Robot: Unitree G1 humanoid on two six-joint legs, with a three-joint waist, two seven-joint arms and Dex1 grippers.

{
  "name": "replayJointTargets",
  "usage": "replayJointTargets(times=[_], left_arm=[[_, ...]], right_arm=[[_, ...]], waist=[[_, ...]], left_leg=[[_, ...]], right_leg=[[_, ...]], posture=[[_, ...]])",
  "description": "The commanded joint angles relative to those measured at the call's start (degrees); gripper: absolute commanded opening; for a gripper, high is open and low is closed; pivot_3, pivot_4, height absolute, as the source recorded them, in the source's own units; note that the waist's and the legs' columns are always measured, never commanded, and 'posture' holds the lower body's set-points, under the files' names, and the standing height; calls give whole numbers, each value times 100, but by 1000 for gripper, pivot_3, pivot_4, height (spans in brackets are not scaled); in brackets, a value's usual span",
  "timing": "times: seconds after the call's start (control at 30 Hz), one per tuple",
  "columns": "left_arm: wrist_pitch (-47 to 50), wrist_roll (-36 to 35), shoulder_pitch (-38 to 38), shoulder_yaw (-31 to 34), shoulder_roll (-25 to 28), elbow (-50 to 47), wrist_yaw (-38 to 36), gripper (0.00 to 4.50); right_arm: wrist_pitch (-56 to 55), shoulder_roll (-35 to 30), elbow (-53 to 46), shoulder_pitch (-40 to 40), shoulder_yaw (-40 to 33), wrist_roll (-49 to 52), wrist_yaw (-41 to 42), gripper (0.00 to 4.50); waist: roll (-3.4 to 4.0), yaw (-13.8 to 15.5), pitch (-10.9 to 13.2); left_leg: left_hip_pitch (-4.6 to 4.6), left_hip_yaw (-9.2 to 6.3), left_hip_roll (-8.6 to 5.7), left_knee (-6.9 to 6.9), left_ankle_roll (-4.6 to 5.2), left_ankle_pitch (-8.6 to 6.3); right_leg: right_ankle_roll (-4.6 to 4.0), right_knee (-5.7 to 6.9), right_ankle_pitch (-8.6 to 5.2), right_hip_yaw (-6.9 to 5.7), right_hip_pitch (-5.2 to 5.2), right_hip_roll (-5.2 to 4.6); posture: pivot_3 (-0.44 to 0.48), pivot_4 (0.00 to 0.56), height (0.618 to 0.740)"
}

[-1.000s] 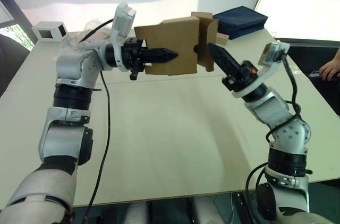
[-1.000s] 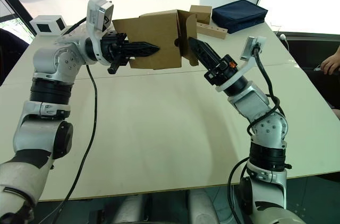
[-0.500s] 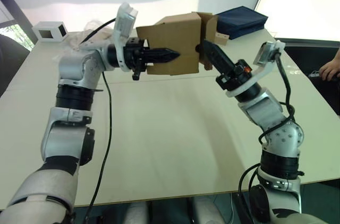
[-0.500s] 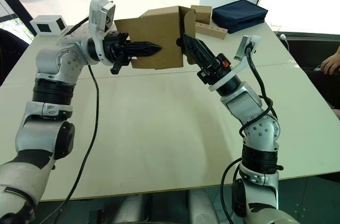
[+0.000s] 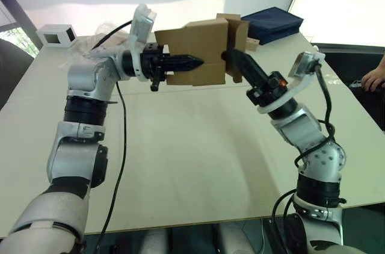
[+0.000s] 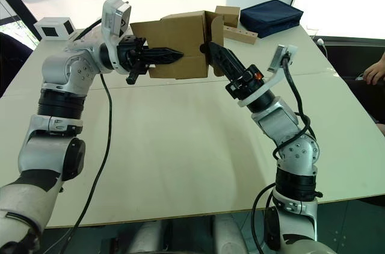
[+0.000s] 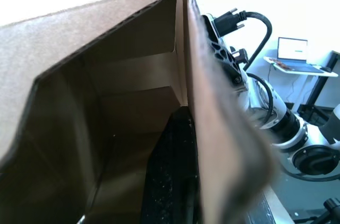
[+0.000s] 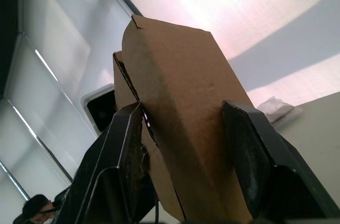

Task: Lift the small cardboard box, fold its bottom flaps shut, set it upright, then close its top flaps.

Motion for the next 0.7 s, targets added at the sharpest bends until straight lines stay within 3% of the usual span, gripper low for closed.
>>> replayJointTargets(times=[0.03,0.43,0.53,0.7], left_arm=[[18,-60,-130,163,46,-25,17,0],[2,-37,-136,180,39,34,-6,0],[9,-33,-129,183,48,33,-1,0],[16,-38,-113,175,61,7,-5,0]], right_arm=[[193,-109,-387,-1,53,473,230,2396],[179,-316,-344,-2,266,166,404,2396],[-81,-889,-354,-21,680,-1110,588,2396],[-198,-1169,-283,-99,510,-1298,864,2396]], waist=[[0,-2,0],[0,1,0],[0,2,0],[0,3,0]], left_leg=[[0,0,0,0,0,0],[0,0,0,0,0,0],[0,1,-1,0,0,0],[0,0,0,-1,2,-1]], right_leg=[[0,0,0,0,0,0],[0,0,0,0,0,1],[0,-1,0,0,0,0],[0,-1,0,0,-1,4]], posture=[[0,150,740],[0,150,740],[0,150,740],[0,150,740]])
